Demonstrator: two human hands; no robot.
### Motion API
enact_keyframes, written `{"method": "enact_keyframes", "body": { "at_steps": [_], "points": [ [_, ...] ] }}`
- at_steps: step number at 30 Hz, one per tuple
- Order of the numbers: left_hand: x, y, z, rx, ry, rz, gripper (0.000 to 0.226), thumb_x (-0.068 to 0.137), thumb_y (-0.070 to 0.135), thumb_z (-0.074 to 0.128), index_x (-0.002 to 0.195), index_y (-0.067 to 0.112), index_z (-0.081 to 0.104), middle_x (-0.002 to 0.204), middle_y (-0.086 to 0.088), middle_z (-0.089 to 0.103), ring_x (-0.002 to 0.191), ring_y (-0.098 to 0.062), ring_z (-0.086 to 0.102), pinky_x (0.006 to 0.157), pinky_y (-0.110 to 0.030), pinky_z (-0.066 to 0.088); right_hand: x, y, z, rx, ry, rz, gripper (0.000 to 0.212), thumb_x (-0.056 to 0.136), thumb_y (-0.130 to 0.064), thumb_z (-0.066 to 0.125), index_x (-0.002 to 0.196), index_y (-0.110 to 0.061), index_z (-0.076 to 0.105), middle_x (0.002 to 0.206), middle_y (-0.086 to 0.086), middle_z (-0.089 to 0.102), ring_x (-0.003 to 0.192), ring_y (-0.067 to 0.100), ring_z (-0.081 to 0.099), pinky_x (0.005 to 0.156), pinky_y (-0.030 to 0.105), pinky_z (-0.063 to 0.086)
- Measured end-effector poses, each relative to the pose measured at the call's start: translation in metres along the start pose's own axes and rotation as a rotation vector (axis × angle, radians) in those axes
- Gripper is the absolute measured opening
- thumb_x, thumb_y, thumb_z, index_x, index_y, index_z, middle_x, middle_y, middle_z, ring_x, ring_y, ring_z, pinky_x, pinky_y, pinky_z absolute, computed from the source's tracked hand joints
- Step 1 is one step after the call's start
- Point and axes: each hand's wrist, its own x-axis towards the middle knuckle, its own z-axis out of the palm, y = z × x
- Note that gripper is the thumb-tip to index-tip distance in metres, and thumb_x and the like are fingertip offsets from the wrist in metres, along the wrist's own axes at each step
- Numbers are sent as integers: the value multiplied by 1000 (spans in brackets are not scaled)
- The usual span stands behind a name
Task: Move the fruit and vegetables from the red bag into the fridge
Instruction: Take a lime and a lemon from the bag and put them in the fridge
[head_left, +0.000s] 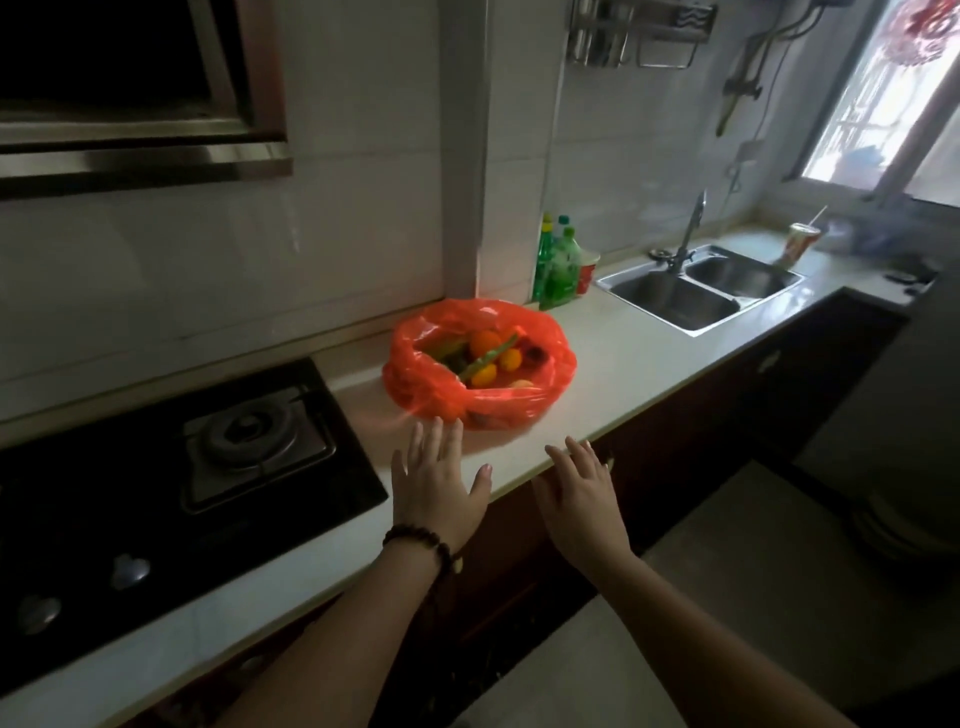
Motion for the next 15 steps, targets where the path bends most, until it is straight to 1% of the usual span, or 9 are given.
{"method": "enact_keyframes", "body": {
  "at_steps": [2,6,10,15],
  "points": [
    [31,3,12,-4,1,4,70,92,55,35,149,22,15,158,-4,11,145,-21,1,117,-46,8,32,12,2,-18,-23,18,52,97,-43,39,145,-25,30,157,5,17,146,22,1,116,41,0],
    [95,3,31,-37,3,0,68,92,53,39,148,20,20,156,-5,19,144,-23,8,116,-45,13,102,26,8,-21,-45,28,54,96,-45,40,146,-27,27,157,4,17,146,23,4,119,44,8],
    [154,1,46,-78,-5,-29,66,91,51,41,147,20,23,155,-4,22,144,-22,11,116,-44,17,163,39,18,-24,-62,21,52,95,-44,43,143,-26,33,155,4,22,145,24,11,117,47,18],
    [195,0,68,-132,-86,-57,64,93,47,43,147,20,24,154,-4,23,143,-22,16,114,-42,21,203,59,34,9,-90,49,50,95,-41,46,141,-24,37,151,4,30,142,22,19,114,44,27]
  ]
}}
